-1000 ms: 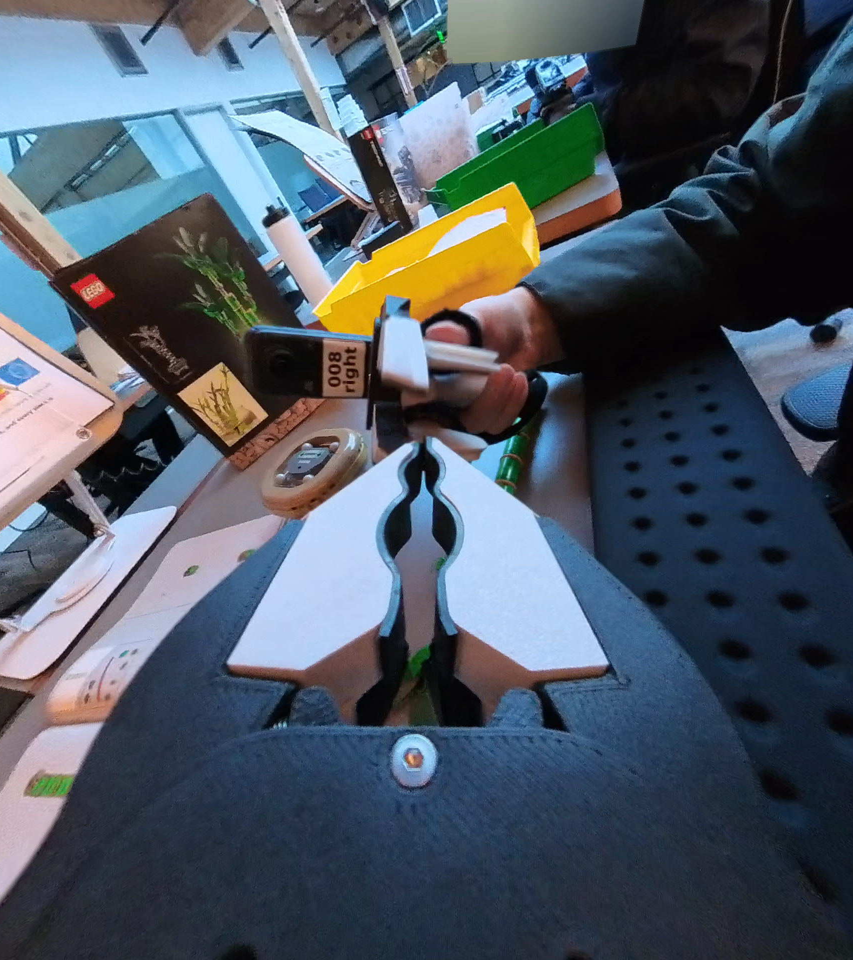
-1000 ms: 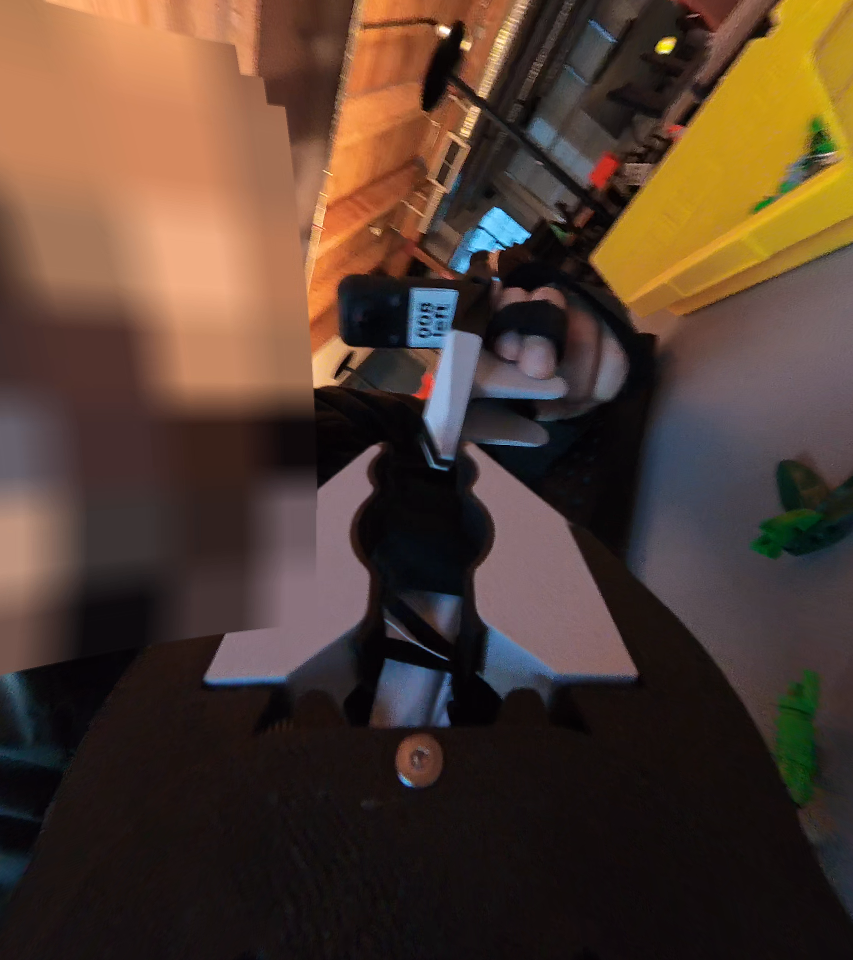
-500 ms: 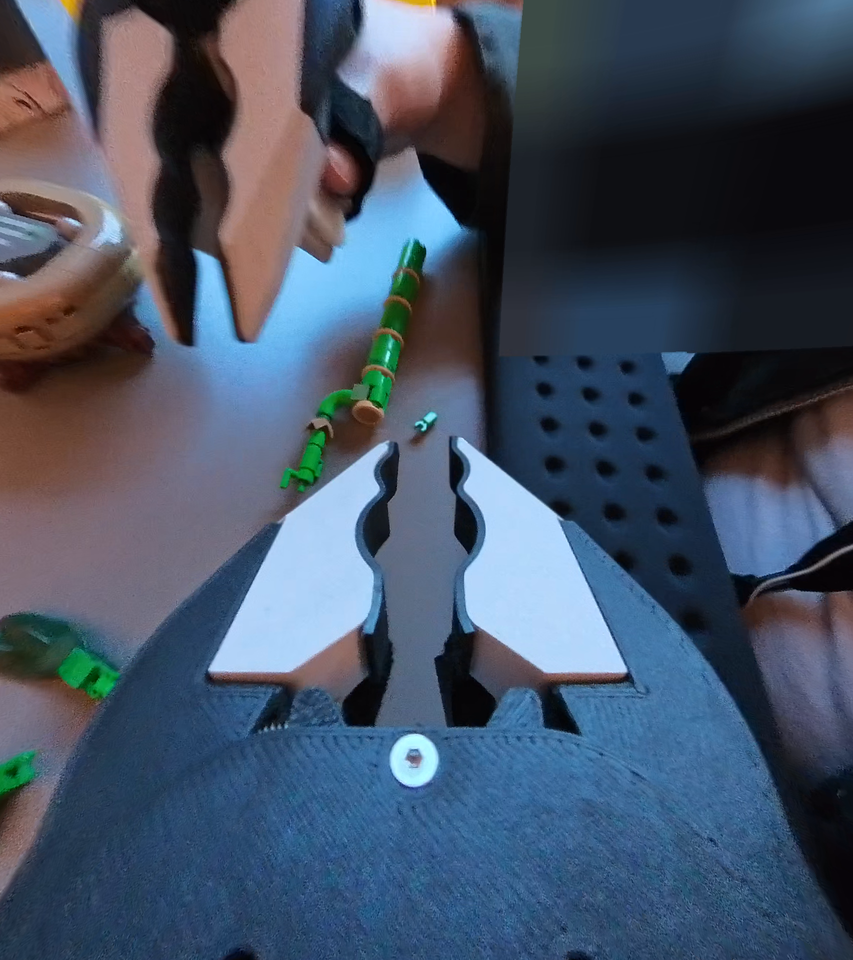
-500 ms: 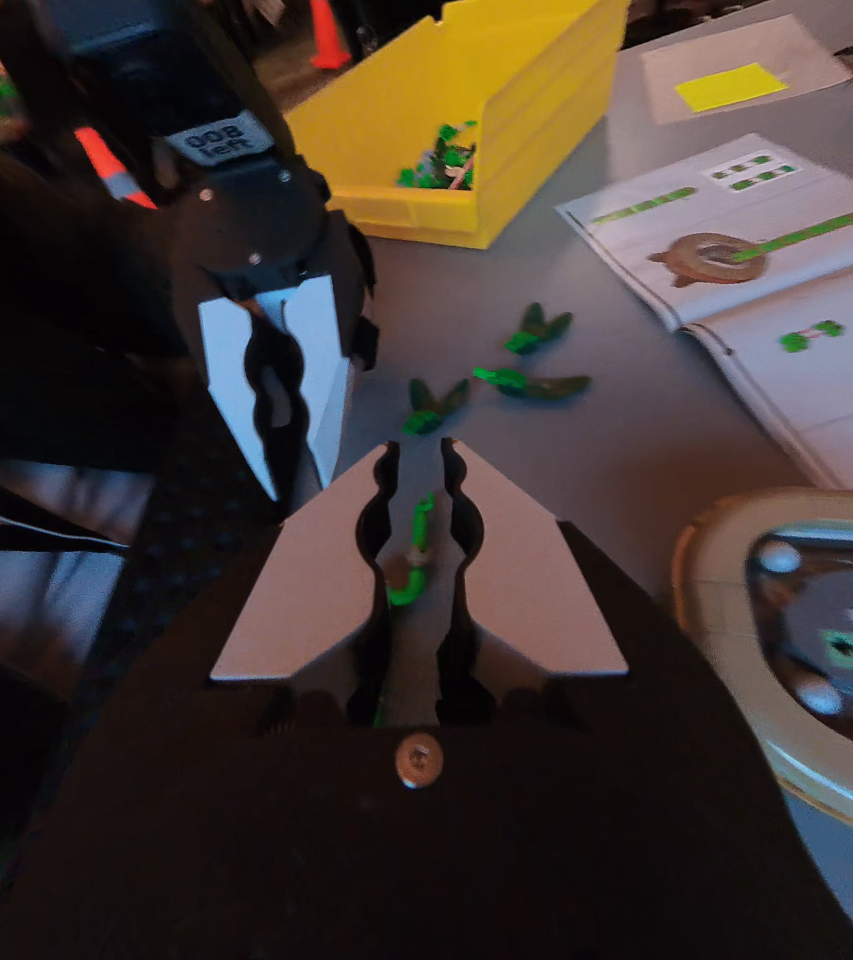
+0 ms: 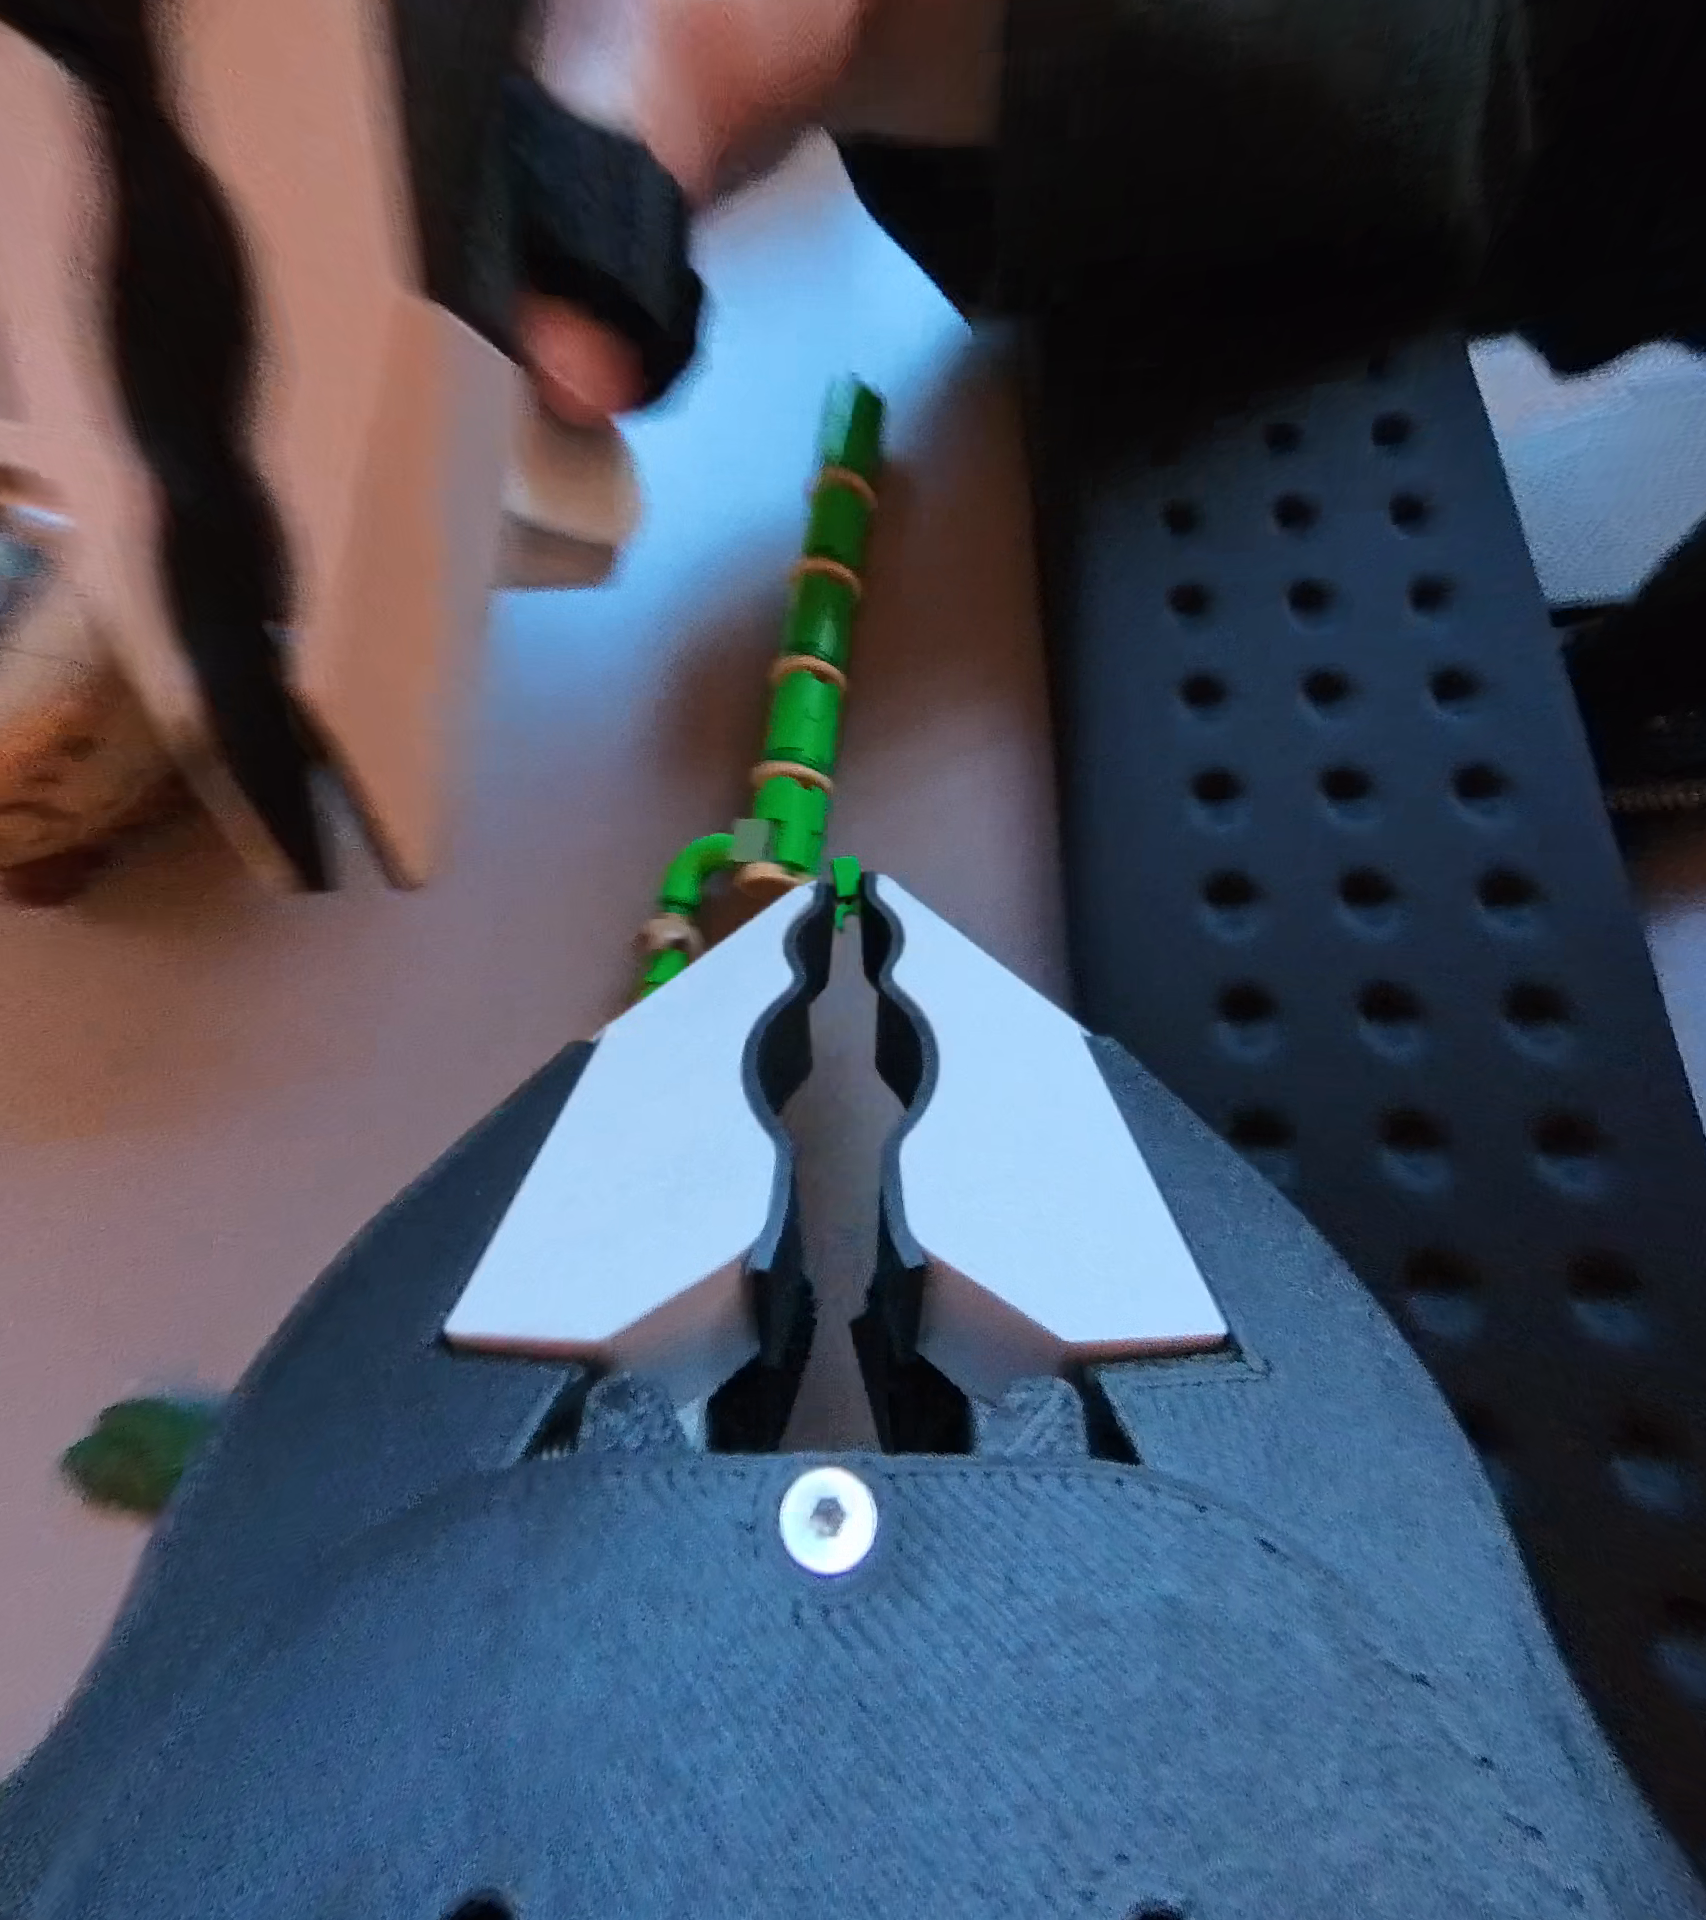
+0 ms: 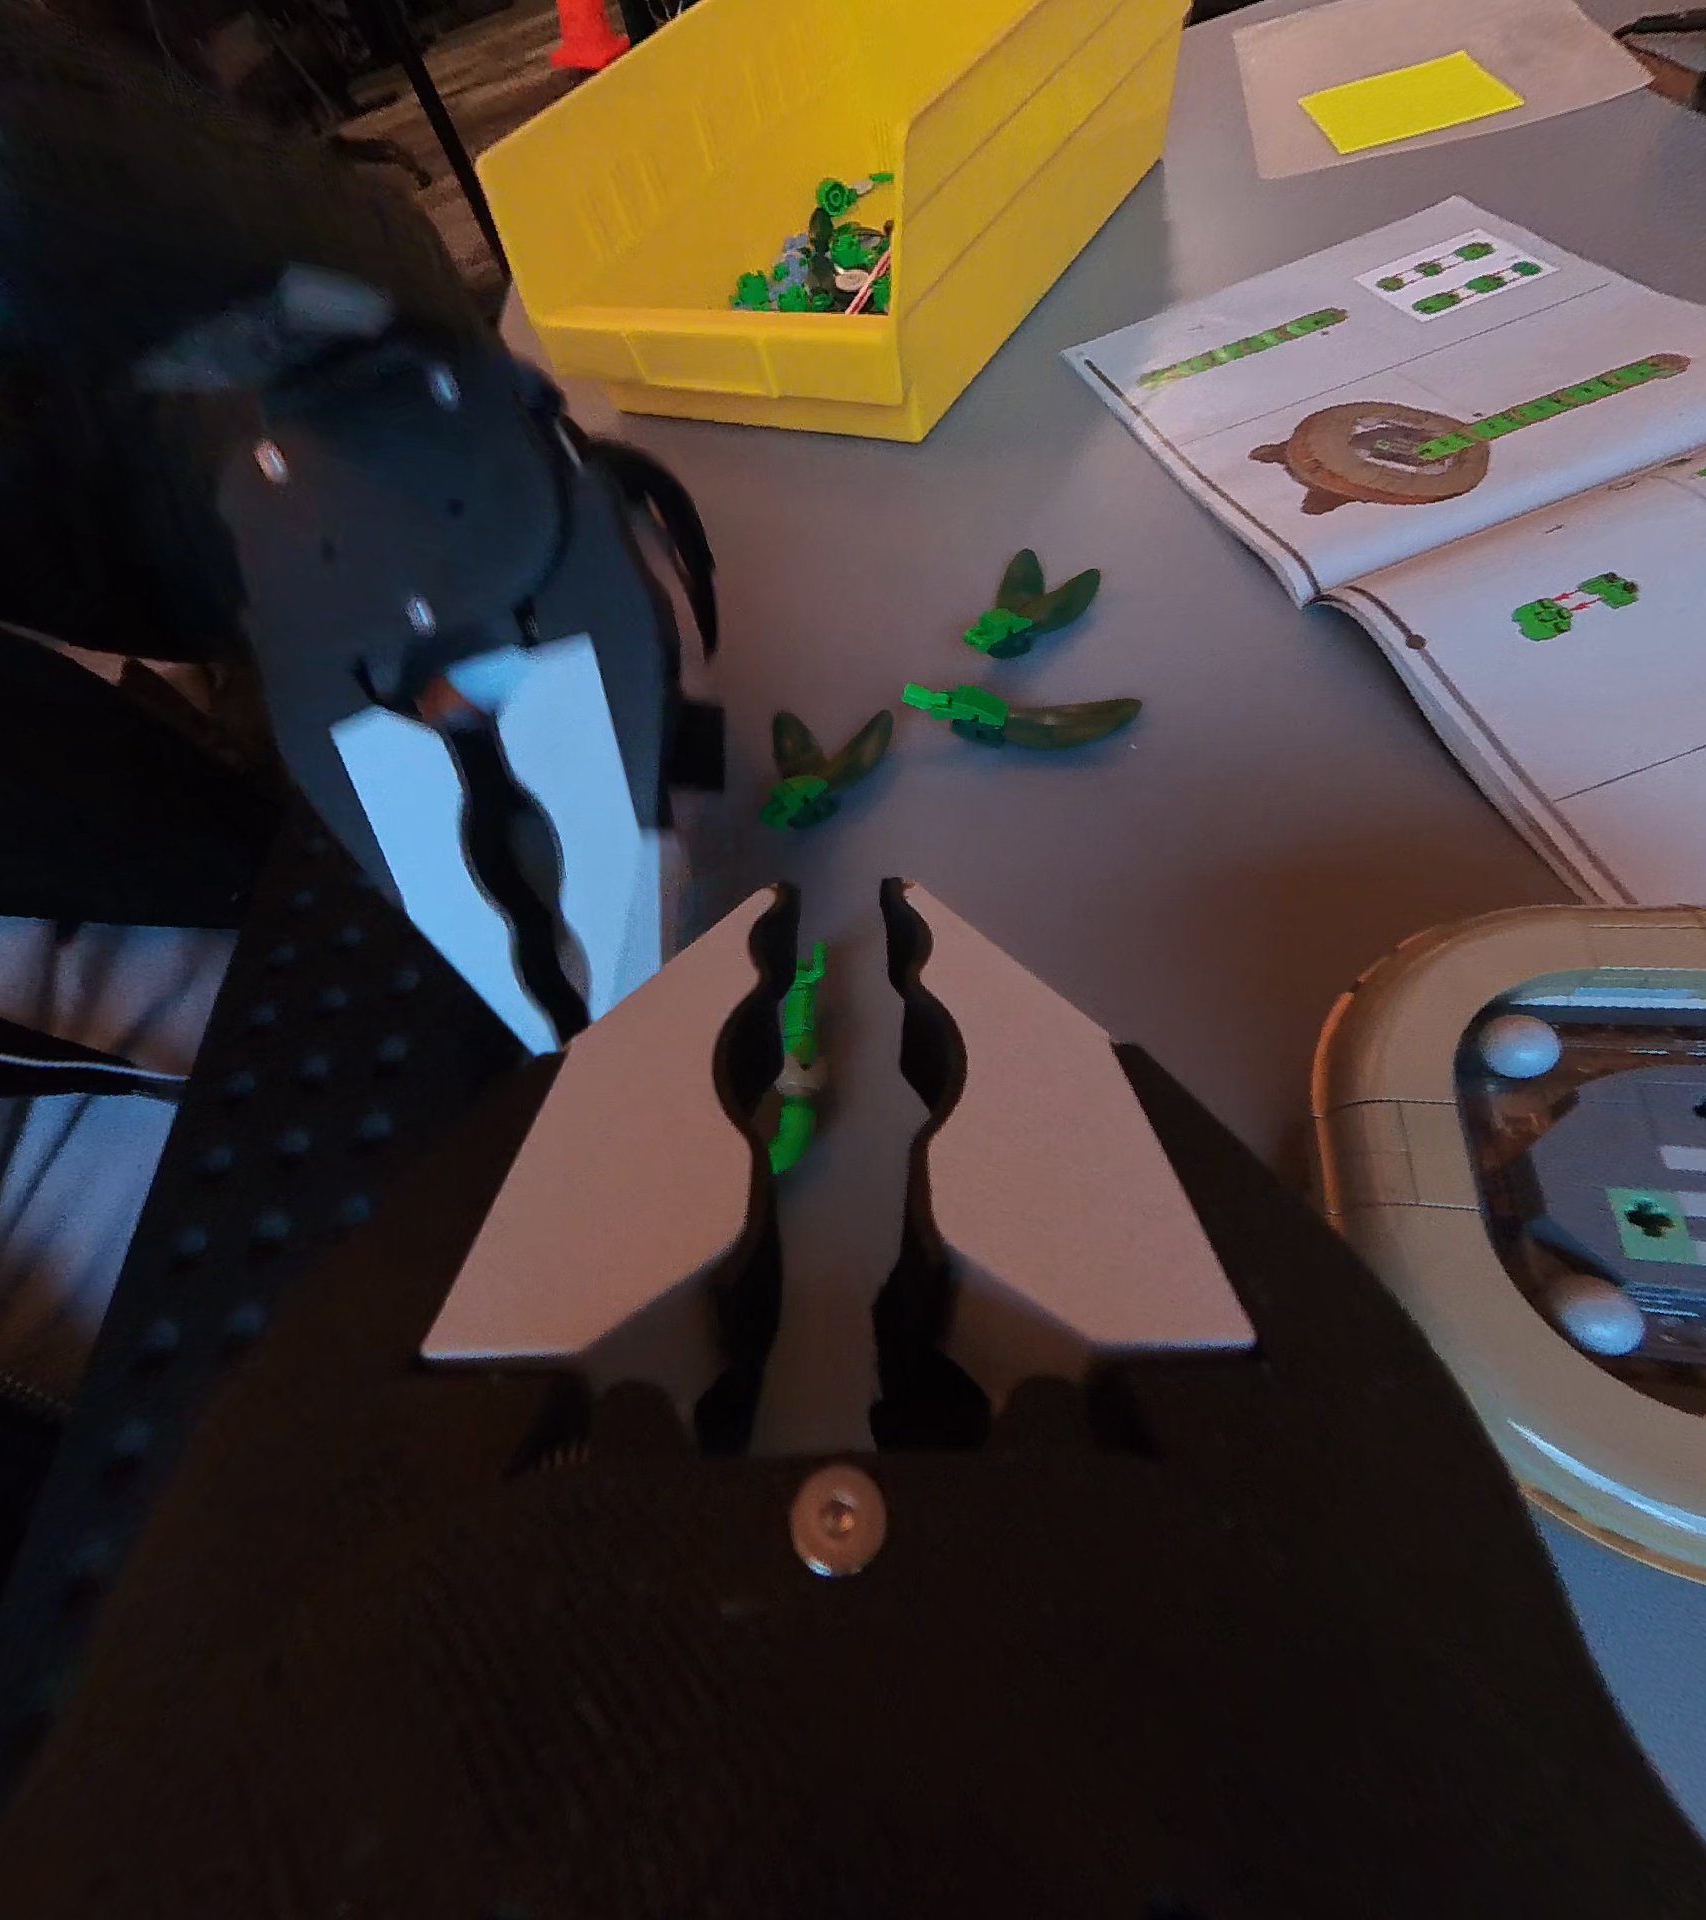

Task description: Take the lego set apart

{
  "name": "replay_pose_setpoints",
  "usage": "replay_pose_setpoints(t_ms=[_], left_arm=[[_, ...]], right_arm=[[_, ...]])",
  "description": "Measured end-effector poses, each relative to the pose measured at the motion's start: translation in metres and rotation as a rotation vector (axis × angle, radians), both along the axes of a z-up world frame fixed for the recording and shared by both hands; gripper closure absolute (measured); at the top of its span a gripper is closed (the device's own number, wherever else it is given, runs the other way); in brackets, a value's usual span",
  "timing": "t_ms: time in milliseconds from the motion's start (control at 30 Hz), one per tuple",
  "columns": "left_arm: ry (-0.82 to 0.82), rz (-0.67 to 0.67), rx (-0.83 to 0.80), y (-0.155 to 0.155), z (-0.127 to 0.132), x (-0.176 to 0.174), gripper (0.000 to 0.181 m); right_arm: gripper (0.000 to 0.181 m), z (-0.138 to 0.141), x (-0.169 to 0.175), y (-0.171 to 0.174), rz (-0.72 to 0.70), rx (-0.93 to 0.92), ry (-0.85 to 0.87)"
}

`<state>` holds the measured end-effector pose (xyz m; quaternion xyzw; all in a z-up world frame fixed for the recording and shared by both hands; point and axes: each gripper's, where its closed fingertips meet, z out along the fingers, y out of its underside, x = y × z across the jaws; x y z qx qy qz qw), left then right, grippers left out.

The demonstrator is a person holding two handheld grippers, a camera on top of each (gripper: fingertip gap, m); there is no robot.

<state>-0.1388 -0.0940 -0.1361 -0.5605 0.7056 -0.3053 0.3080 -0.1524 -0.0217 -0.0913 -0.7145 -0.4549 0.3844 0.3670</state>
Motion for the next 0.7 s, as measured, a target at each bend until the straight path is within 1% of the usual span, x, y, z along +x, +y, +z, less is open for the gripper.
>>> replay_pose_setpoints(t_ms=[33,67,100,133,167,200,233,267,300,333,367,400,467,500,533,567,633,700], left_arm=[[-0.068,0.053,0.023,0.011,0.018,-0.003,0.178],[-0.152,0.144,0.064,0.029,0.041,-0.009,0.178],[-0.244,0.28,0.12,0.054,0.068,-0.023,0.178],[-0.333,0.467,0.179,0.087,0.096,-0.047,0.178],[-0.404,0.7,0.223,0.122,0.119,-0.084,0.178],[-0.459,0.926,0.239,0.151,0.137,-0.131,0.178],[-0.493,1.107,0.242,0.169,0.149,-0.179,0.179],[-0.49,1.261,0.239,0.181,0.153,-0.224,0.178],[-0.445,1.391,0.223,0.189,0.148,-0.265,0.178],[-0.39,1.498,0.195,0.193,0.138,-0.298,0.178],[-0.346,1.572,0.154,0.195,0.126,-0.322,0.178],[-0.308,1.619,0.097,0.196,0.114,-0.337,0.178],[-0.285,1.673,0.011,0.199,0.098,-0.352,0.178],[-0.289,1.684,-0.011,0.2,0.096,-0.354,0.168],[-0.303,1.682,-0.006,0.201,0.098,-0.353,0.154],[-0.329,1.669,0.022,0.202,0.104,-0.349,0.15],[-0.417,1.607,0.096,0.202,0.123,-0.333,0.148],[-0.51,1.512,0.142,0.199,0.139,-0.307,0.148]], right_arm=[[0.166,0.001,0.001,0.002,-0.012,0.026,-0.008],[0.167,0.003,0.002,0.005,-0.027,0.058,-0.009],[0.167,0.006,0.003,0.007,-0.04,0.088,-0.007],[0.167,0.009,0.005,0.009,-0.052,0.11,-0.005],[0.167,0.01,0.005,0.01,-0.055,0.118,-0.001],[0.167,0.01,0.005,0.01,-0.054,0.11,0.005],[0.167,0.009,0.005,0.01,-0.054,0.097,0.007],[0.167,0.008,0.005,0.011,-0.055,0.088,0.003],[0.167,0.005,0.005,0.011,-0.054,0.084,-0.008],[0.167,0.003,0.005,0.012,-0.054,0.086,-0.019],[0.167,0.001,0.004,0.012,-0.05,0.088,-0.03],[0.167,-0.001,0.004,0.011,-0.045,0.087,-0.041],[0.167,-0.005,0.003,0.009,-0.034,0.084,-0.063],[0.166,-0.007,0.002,0.009,-0.03,0.083,-0.075],[0.166,-0.009,0.002,0.009,-0.028,0.083,-0.087],[0.166,-0.01,0.002,0.008,-0.026,0.082,-0.096],[0.166,-0.013,0.004,0.007,-0.023,0.078,-0.114],[0.166,-0.017,0.007,0.007,-0.023,0.07,-0.141]])
